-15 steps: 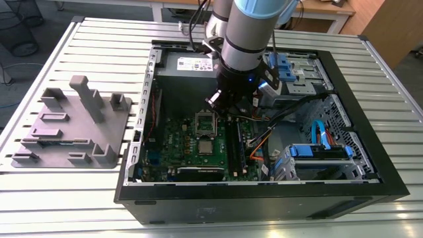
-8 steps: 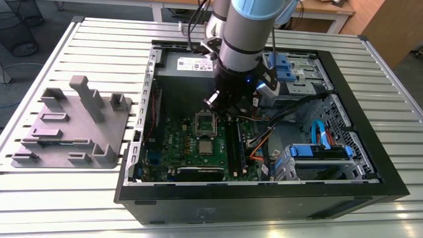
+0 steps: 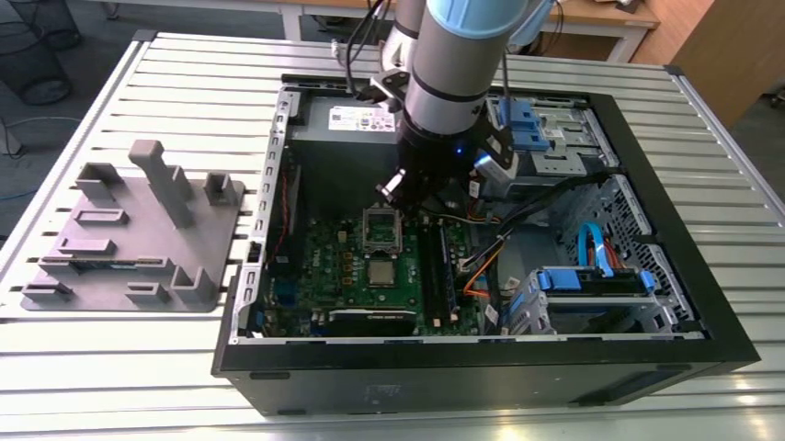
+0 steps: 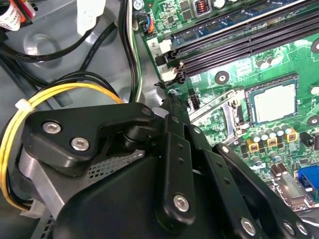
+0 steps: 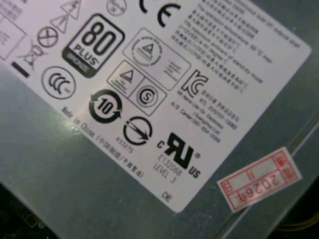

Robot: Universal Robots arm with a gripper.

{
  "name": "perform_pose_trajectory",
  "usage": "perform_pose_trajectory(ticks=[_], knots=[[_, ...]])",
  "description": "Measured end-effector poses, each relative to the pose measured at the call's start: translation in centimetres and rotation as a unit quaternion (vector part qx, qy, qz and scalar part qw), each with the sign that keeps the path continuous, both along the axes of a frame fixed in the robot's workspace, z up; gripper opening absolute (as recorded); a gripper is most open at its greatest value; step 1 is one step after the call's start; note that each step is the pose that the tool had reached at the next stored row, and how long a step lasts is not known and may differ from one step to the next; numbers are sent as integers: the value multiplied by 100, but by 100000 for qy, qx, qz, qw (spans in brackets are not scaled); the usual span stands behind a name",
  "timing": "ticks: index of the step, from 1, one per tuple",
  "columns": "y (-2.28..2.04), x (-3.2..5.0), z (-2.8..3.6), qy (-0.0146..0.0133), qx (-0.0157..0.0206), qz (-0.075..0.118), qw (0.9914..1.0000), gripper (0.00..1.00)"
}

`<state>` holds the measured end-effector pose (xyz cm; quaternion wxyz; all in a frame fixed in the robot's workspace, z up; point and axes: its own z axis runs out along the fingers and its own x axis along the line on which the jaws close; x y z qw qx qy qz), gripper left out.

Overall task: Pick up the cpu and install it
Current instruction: 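Close the cpu cover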

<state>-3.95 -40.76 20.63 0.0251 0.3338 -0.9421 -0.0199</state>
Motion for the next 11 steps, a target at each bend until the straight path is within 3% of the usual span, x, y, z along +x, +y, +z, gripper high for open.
perform_pose_trajectory(ticks=[11], knots=[[-38, -1, 44, 5, 1, 9, 100000, 11]])
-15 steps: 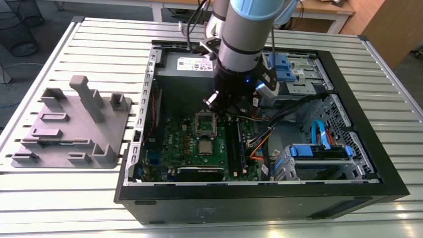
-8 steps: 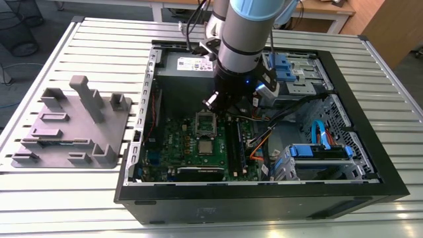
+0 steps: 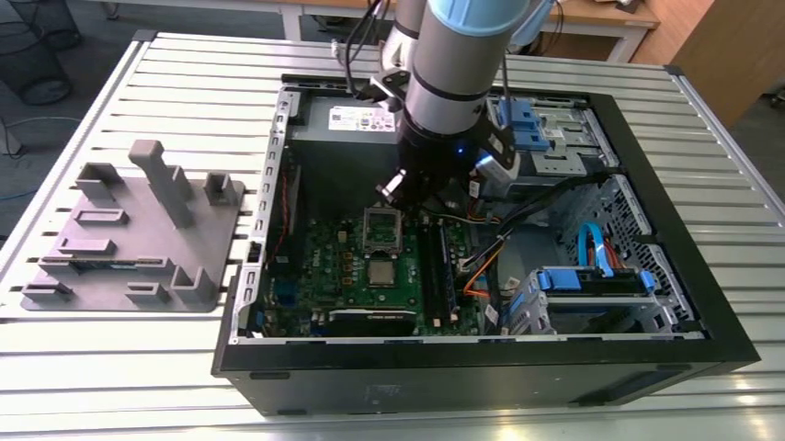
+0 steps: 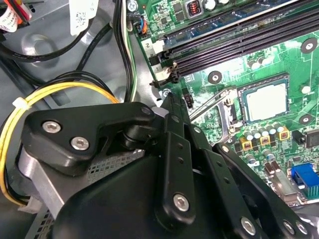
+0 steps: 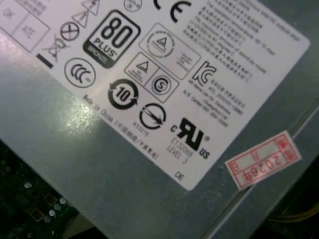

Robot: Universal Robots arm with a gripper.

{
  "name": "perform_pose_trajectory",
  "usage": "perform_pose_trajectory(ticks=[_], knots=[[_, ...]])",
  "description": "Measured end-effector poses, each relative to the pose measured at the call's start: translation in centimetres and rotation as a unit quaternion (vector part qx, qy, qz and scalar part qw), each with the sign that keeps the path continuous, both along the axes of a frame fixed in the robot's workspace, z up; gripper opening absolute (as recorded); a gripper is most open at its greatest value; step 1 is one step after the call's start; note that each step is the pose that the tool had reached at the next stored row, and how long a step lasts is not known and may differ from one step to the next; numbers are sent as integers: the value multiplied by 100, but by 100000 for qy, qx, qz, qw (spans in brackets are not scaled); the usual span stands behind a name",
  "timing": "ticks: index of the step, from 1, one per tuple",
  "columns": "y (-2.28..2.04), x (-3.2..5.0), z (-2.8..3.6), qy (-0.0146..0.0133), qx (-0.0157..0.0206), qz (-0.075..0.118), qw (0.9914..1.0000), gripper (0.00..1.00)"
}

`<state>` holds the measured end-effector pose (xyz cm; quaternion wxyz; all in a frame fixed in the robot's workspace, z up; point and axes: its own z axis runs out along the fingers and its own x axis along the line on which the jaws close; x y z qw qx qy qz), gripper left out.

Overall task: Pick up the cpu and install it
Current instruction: 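Close the cpu cover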

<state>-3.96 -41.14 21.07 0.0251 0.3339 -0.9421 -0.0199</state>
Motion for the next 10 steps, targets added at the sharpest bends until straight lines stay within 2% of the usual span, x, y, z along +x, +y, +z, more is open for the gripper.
perform_pose_trajectory(ticks=[8, 10], knots=[[-6, 0, 41, -9, 46, -3, 100000, 11], [-7, -10, 42, -116, 37, 2, 100000, 11]])
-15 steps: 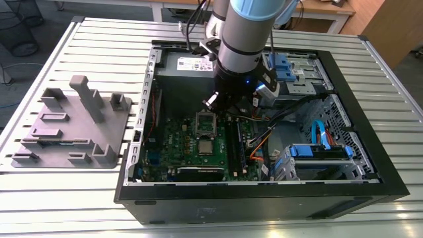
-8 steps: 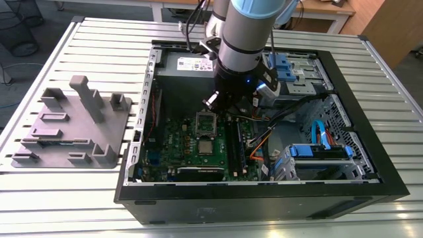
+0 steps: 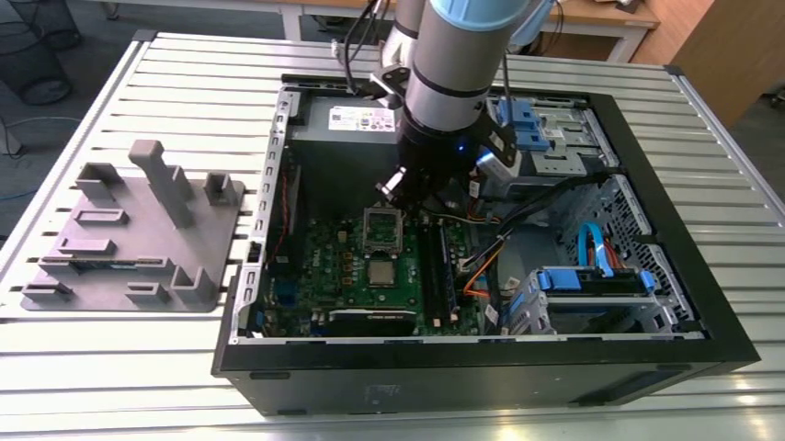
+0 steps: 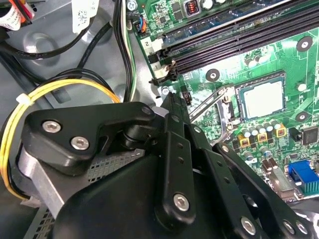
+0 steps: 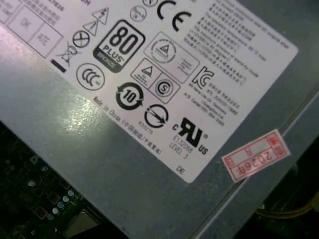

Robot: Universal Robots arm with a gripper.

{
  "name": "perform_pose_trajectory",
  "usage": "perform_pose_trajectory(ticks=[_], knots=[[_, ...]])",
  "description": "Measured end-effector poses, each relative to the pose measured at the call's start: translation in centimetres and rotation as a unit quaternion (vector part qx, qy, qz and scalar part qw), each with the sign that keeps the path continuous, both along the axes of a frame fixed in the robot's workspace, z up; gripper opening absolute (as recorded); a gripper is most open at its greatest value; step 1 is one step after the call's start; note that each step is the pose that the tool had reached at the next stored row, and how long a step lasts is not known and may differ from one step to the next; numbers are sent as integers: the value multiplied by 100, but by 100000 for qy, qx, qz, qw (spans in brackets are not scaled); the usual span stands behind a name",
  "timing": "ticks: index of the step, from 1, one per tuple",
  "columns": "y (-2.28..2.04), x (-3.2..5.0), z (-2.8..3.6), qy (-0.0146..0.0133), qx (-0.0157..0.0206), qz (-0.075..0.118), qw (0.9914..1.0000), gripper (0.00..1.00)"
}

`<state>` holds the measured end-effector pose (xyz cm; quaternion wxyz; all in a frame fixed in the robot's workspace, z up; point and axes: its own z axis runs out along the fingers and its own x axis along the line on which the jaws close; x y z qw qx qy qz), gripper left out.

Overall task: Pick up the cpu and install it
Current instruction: 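Close the cpu cover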

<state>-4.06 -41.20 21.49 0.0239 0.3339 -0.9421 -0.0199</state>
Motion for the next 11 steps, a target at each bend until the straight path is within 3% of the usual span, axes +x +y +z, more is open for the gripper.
perform_pose_trajectory(ticks=[3, 11], knots=[[1, -27, 1, -214, -10, -1, 100000, 11], [0, -36, 18, -353, -11, -2, 99999, 11]])
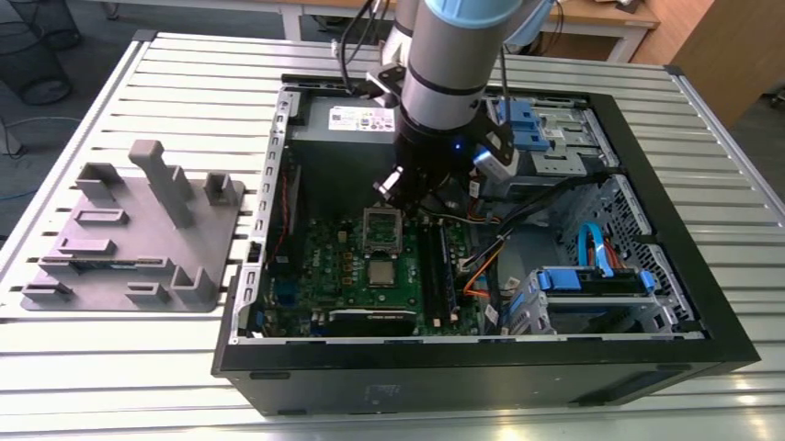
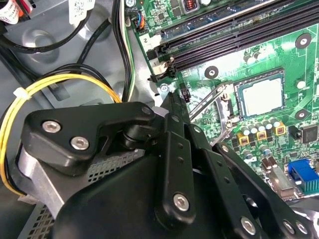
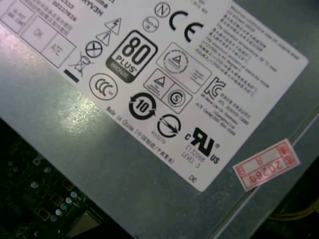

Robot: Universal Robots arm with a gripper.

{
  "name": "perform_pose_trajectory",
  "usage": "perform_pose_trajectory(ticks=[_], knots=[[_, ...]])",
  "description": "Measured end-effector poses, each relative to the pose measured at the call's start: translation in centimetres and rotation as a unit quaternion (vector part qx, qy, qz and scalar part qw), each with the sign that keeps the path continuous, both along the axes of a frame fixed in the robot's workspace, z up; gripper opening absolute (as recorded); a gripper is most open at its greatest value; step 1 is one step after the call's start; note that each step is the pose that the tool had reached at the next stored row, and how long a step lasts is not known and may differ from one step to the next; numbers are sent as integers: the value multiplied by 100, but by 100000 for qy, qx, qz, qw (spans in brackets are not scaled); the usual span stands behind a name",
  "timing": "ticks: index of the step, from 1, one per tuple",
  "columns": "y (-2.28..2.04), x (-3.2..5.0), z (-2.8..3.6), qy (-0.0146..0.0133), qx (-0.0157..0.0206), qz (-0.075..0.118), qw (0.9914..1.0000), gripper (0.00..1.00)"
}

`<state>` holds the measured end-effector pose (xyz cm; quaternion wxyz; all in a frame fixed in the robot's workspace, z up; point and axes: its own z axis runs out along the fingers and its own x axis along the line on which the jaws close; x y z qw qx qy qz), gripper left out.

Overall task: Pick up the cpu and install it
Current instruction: 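Close the cpu cover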

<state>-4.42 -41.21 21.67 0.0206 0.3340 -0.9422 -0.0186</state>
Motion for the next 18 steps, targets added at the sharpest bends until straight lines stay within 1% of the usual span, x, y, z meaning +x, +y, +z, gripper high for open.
perform_pose_trajectory(ticks=[13, 18], knots=[[0, -3, 75, -240, 4, 1, 100000, 11], [0, -4, 109, -261, -1, -1, 100000, 11]])
